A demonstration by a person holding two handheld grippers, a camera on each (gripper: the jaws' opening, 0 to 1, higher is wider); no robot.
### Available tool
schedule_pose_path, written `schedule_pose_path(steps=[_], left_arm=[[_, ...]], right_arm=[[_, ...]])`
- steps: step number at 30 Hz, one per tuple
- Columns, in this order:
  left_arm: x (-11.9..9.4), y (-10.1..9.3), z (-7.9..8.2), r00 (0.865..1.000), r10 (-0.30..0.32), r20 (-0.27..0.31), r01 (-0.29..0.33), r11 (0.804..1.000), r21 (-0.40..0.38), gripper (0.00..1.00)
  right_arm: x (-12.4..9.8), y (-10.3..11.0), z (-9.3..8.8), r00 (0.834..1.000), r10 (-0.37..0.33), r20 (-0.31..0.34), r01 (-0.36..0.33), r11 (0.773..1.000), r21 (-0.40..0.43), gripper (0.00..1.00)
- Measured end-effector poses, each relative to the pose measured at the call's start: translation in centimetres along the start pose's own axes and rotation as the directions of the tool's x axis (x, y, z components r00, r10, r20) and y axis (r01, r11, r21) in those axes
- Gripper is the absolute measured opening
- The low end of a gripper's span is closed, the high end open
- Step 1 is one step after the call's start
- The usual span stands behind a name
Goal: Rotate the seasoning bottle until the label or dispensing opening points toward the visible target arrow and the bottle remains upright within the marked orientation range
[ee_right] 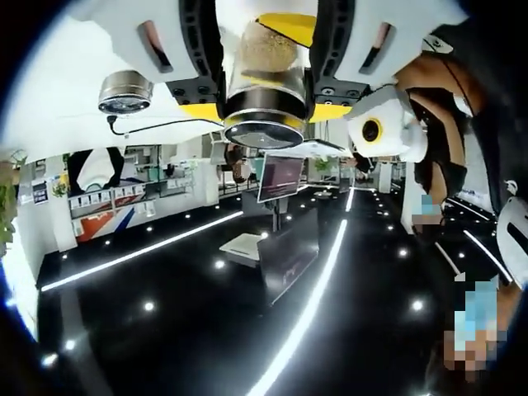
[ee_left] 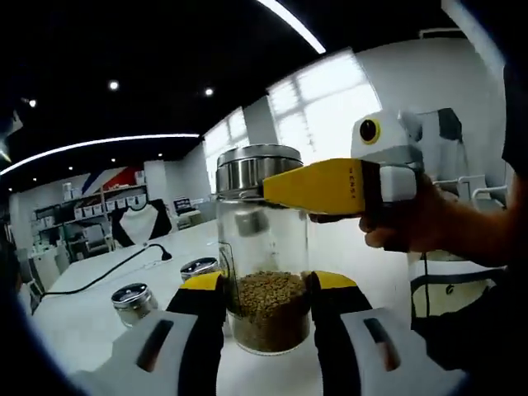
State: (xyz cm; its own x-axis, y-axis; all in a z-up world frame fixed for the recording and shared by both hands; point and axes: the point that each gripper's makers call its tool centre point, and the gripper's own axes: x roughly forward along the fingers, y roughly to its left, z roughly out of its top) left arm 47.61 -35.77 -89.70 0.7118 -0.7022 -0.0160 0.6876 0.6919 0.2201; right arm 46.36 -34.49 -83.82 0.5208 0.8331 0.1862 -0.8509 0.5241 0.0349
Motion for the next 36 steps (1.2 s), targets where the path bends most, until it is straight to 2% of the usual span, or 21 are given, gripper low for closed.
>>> schedule_pose_path(steps=[4,6,10,12,15,18,20,22,23,26,28,31,33,35,36], left_arm=[[0.0,1.1,-0.7,0.994,0.105,-0.019,-0.103,0.991,0.083,0.43],[0.1,1.3,-1.2,0.991,0.126,-0.039,-0.122,0.989,0.081,0.43],[0.0,1.1,-1.3,0.996,0.085,-0.034,-0.084,0.996,0.041,0.43],[0.2,0.4,-0.9,1.0,0.017,-0.003,-0.017,1.0,0.011,0.43],[-0.1,-0.4,-0.1,0.994,-0.089,0.058,0.093,0.993,-0.078,0.43],[-0.7,-0.9,0.5,0.979,-0.174,0.105,0.188,0.972,-0.14,0.42],[-1.2,-1.8,0.3,0.959,-0.265,0.101,0.28,0.942,-0.185,0.44],[-1.6,-2.6,0.6,0.939,-0.323,0.12,0.34,0.927,-0.16,0.44],[-1.8,-2.9,0.8,0.932,-0.34,0.126,0.357,0.922,-0.153,0.45],[-2.3,-4.0,0.9,0.904,-0.408,0.126,0.424,0.894,-0.148,0.46],[-2.4,-4.6,0.8,0.893,-0.433,0.124,0.448,0.883,-0.142,0.46],[-2.1,-4.7,0.4,0.898,-0.425,0.113,0.438,0.888,-0.142,0.46],[-1.8,-4.5,0.2,0.905,-0.411,0.109,0.425,0.886,-0.185,0.46],[-1.5,-4.1,0.0,0.92,-0.38,0.099,0.393,0.896,-0.208,0.46],[-1.1,-3.4,-0.2,0.938,-0.337,0.084,0.348,0.915,-0.205,0.46]], right_arm=[[0.8,0.0,-0.6,0.995,-0.094,-0.033,0.091,0.993,-0.072,0.38],[1.2,0.0,-1.1,0.99,-0.135,-0.048,0.129,0.987,-0.1,0.38],[1.2,-0.1,-1.3,0.985,-0.163,-0.057,0.156,0.982,-0.106,0.37],[0.8,-0.4,-1.1,0.986,-0.159,-0.056,0.153,0.983,-0.097,0.37],[0.4,0.0,-0.8,0.995,-0.079,-0.065,0.075,0.995,-0.066,0.37],[0.1,0.8,-0.6,0.998,0.003,-0.066,-0.007,0.998,-0.066,0.37],[-0.3,2.2,-0.7,0.99,0.11,-0.085,-0.115,0.992,-0.057,0.37],[-0.6,3.3,-0.6,0.98,0.181,-0.078,-0.186,0.981,-0.055,0.37],[-0.7,3.6,-0.5,0.977,0.201,-0.074,-0.205,0.978,-0.05,0.37],[-1.2,5.2,-0.6,0.952,0.297,-0.078,-0.301,0.952,-0.052,0.37],[-1.4,5.5,-0.9,0.944,0.321,-0.082,-0.325,0.944,-0.047,0.37],[-1.4,5.2,-1.1,0.945,0.318,-0.079,-0.322,0.945,-0.048,0.37],[-1.3,4.9,-1.3,0.949,0.307,-0.072,-0.309,0.951,-0.018,0.37],[-1.1,4.6,-1.3,0.956,0.285,-0.069,-0.288,0.958,-0.022,0.37],[-1.0,4.2,-1.3,0.962,0.264,-0.073,-0.267,0.963,-0.036,0.37]])
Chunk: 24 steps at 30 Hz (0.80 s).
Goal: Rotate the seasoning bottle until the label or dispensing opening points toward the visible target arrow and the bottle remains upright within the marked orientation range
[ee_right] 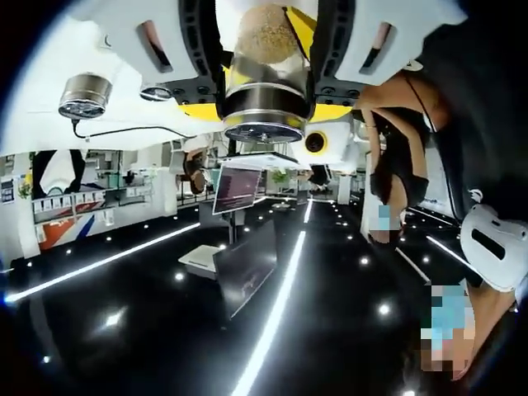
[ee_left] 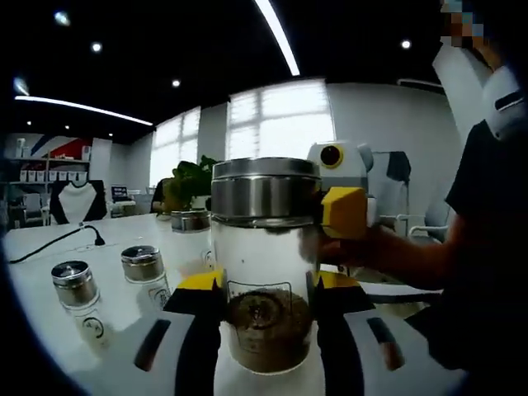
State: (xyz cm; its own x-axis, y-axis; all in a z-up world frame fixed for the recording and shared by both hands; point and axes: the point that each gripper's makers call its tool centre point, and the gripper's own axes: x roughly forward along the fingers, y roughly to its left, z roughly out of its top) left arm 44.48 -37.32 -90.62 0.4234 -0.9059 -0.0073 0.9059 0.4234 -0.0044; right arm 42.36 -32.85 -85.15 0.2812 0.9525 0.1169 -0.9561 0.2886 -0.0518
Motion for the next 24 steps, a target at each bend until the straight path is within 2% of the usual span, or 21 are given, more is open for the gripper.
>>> schedule_pose_path(steps=[1,3,6,9,12,15,17,19,24], left_arm=[[0.0,0.3,-0.1,1.0,0.02,-0.004,-0.02,1.0,0.008,0.46],[0.0,1.4,-0.4,0.994,0.102,-0.027,-0.101,0.993,0.054,0.46],[0.0,3.0,-0.6,0.977,0.208,-0.041,-0.204,0.975,0.084,0.46],[-0.1,3.8,-0.8,0.96,0.275,-0.047,-0.271,0.96,0.076,0.46],[-0.1,4.7,-1.1,0.937,0.347,-0.045,-0.344,0.937,0.059,0.46],[-0.2,5.4,-1.4,0.914,0.404,-0.033,-0.401,0.913,0.069,0.46],[-0.3,5.6,-1.3,0.9,0.435,-0.028,-0.431,0.897,0.094,0.46],[-0.5,5.7,-0.9,0.889,0.458,-0.005,-0.455,0.884,0.103,0.46],[-0.8,5.7,0.0,0.866,0.498,0.041,-0.499,0.858,0.123,0.46]], right_arm=[[0.0,-0.3,-0.1,1.0,-0.023,-0.007,0.023,1.0,-0.015,0.37],[0.2,-1.1,-0.4,0.997,-0.066,-0.027,0.065,0.997,-0.03,0.36],[0.7,-2.0,-0.7,0.989,-0.139,-0.043,0.138,0.99,-0.029,0.36],[1.2,-2.8,-0.8,0.979,-0.2,-0.036,0.199,0.98,-0.022,0.36],[1.7,-4.0,-1.3,0.955,-0.294,-0.039,0.296,0.954,0.054,0.36],[1.8,-4.7,-1.6,0.917,-0.396,-0.049,0.398,0.915,0.059,0.37],[2.1,-4.6,-1.6,0.901,-0.431,-0.05,0.431,0.902,-0.005,0.37],[2.5,-4.3,-1.3,0.892,-0.45,-0.032,0.447,0.891,-0.079,0.38],[2.9,-4.1,-0.8,0.878,-0.479,-0.009,0.469,0.864,-0.182,0.4]])
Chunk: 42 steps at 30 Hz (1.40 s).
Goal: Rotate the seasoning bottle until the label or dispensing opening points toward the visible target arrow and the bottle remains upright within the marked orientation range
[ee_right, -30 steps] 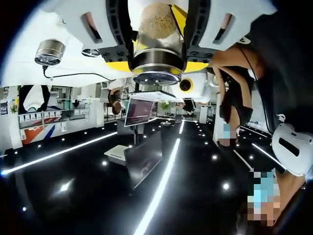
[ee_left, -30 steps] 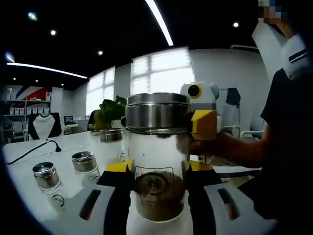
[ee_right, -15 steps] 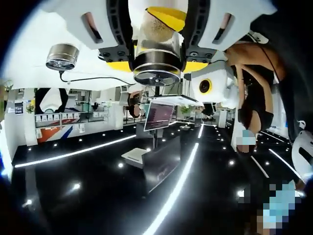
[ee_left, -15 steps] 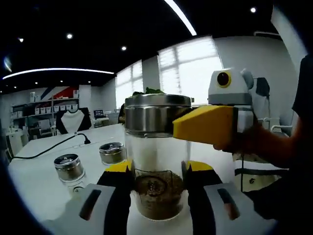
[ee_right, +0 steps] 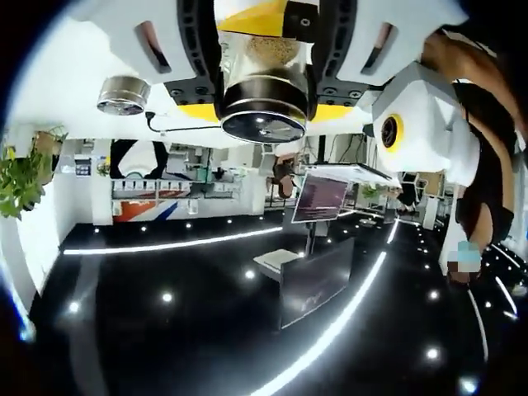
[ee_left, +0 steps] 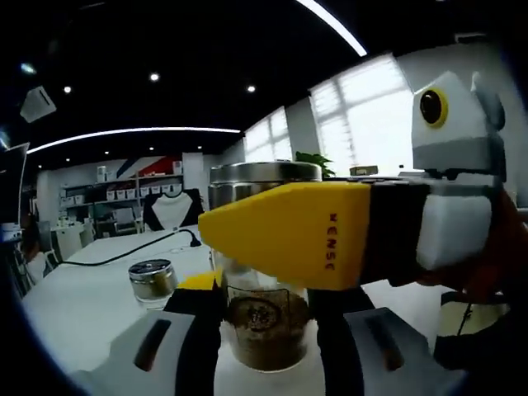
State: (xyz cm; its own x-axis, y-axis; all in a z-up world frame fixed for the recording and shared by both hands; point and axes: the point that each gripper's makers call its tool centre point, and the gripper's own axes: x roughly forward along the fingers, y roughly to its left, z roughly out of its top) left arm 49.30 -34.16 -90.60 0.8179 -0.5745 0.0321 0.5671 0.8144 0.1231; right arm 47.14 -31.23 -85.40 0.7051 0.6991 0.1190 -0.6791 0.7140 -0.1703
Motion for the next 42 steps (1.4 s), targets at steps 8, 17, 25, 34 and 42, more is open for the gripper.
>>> schedule_pose_path(steps=[8,17,25,34,42], left_arm=[[0.0,-1.9,0.5,0.975,-0.219,0.033,0.221,0.972,-0.082,0.45],[-2.4,-4.5,2.1,0.876,-0.475,0.081,0.48,0.875,-0.057,0.46],[-3.0,-4.7,1.7,0.865,-0.501,0.04,0.502,0.864,-0.03,0.46],[-1.5,-2.9,1.5,0.944,-0.33,0.012,0.329,0.943,0.04,0.46],[-0.5,-1.0,0.7,0.981,-0.193,0.001,0.193,0.981,-0.037,0.45]], right_arm=[[-1.1,-0.5,0.2,0.993,0.117,-0.03,-0.114,0.99,0.089,0.37],[-3.2,2.4,2.0,0.917,0.398,0.022,-0.399,0.915,0.064,0.37],[-3.9,2.7,1.9,0.885,0.46,0.071,-0.465,0.878,0.109,0.37],[-2.1,2.2,1.4,0.944,0.328,0.034,-0.328,0.945,0.005,0.39],[-0.4,0.7,-0.1,0.99,0.14,-0.017,-0.139,0.987,0.079,0.38]])
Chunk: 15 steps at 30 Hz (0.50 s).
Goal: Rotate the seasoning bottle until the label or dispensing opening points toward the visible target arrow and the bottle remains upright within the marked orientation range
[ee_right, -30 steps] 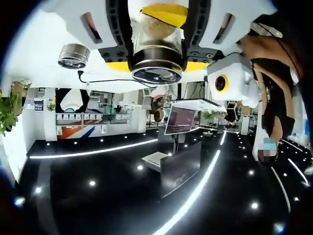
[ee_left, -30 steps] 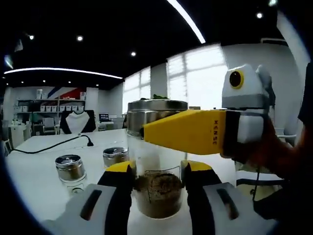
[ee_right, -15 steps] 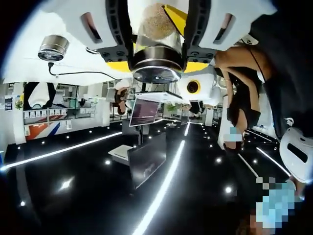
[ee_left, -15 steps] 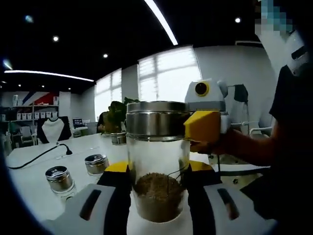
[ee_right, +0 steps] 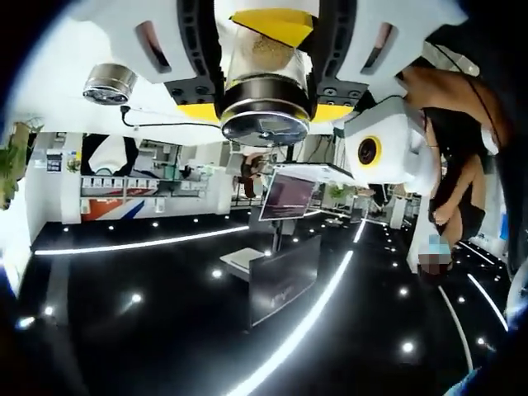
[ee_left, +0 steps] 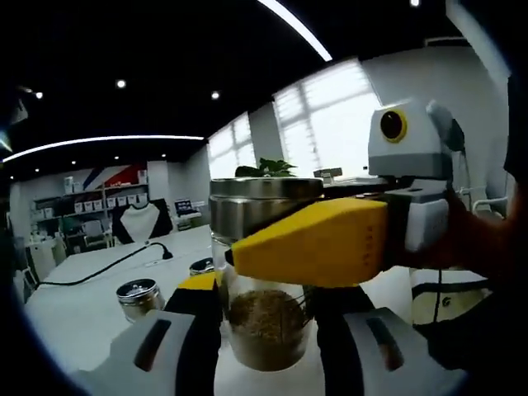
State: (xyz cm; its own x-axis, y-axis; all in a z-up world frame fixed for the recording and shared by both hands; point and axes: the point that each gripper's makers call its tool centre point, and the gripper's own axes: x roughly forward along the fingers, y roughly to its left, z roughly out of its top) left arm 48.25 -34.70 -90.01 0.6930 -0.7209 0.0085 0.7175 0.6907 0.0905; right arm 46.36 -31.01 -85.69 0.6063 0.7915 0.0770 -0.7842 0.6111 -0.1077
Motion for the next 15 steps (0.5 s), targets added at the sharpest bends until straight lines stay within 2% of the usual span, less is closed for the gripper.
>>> schedule_pose_path(steps=[7,10,12,15], left_arm=[[0.2,0.3,-0.8,0.999,0.031,-0.03,-0.031,0.999,-0.007,0.45],[0.4,-0.3,-0.4,1.0,-0.011,-0.002,0.011,1.0,-0.005,0.46],[0.3,-0.5,0.5,0.999,-0.032,0.038,0.032,0.999,0.005,0.46],[0.2,-0.8,0.9,0.998,-0.043,0.042,0.042,0.999,0.023,0.46]], right_arm=[[0.1,-0.4,-0.8,0.998,-0.048,-0.05,0.049,0.999,0.018,0.38],[-0.5,-0.6,-0.5,0.997,-0.06,-0.054,0.061,0.998,0.023,0.37],[-0.8,-0.8,0.3,0.999,-0.051,-0.015,0.052,0.998,0.046,0.37],[-1.1,-1.1,0.7,0.999,-0.047,-0.007,0.047,0.997,0.062,0.37]])
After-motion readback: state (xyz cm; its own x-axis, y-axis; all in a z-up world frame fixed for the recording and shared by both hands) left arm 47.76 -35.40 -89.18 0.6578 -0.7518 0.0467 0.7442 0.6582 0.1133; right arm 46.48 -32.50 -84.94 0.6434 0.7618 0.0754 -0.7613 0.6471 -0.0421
